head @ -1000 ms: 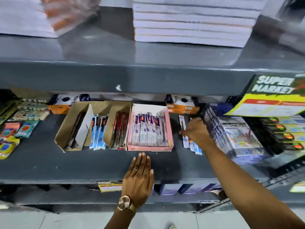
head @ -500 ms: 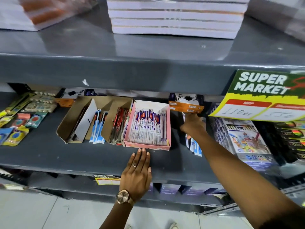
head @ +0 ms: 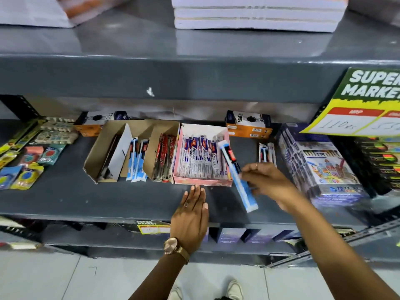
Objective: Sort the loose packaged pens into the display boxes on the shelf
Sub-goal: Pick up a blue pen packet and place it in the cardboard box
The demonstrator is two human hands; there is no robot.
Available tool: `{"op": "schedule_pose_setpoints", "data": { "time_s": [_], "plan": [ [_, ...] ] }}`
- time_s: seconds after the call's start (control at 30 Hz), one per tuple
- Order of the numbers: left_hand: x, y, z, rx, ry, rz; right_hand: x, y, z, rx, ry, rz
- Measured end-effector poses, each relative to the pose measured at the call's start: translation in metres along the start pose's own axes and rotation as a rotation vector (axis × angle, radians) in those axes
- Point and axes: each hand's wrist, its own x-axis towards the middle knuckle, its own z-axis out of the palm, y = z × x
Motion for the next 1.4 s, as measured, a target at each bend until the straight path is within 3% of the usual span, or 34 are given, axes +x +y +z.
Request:
{"op": "schedule_pose_setpoints", "data": {
  "time_s": [0.07,0.17,0.23,0.3,0.5,1.07,1.3,1.4],
  "plan": [
    [0.003,0.005,-0.016,-0.278,0.081,-0.134,-0.015,0.010,0.018,0.018,-0.051,0.041],
    [0.011,0.018,-0.044,-0.890,0.246,-0.373,-0.032,0.022,0.045,0.075,-0.103,0.081],
    [0.018,0.019,-0.061,-1.173,0.218,-0.566,-0.040,0.028,0.059,0.082,-0.134,0.087],
    [0.021,0.014,-0.072,-1.278,0.118,-0.696,-0.046,0.032,0.071,0.061,-0.130,0.082],
    [0.008,-0.009,-0.086,-1.321,-0.042,-0.665,-0.059,0.040,0.096,-0.006,-0.071,0.063],
    [-0.001,-0.037,-0.084,-1.339,-0.009,-0.653,-0.066,0.046,0.114,-0.028,-0.055,0.193],
    [0.003,-0.055,-0.098,-1.207,0.291,-0.491,-0.056,0.009,0.125,0.061,-0.077,0.092],
    [-0.006,-0.085,-0.103,-0.872,0.434,-0.354,-0.040,-0.019,0.139,0.056,-0.061,-0.020]
  ]
}}
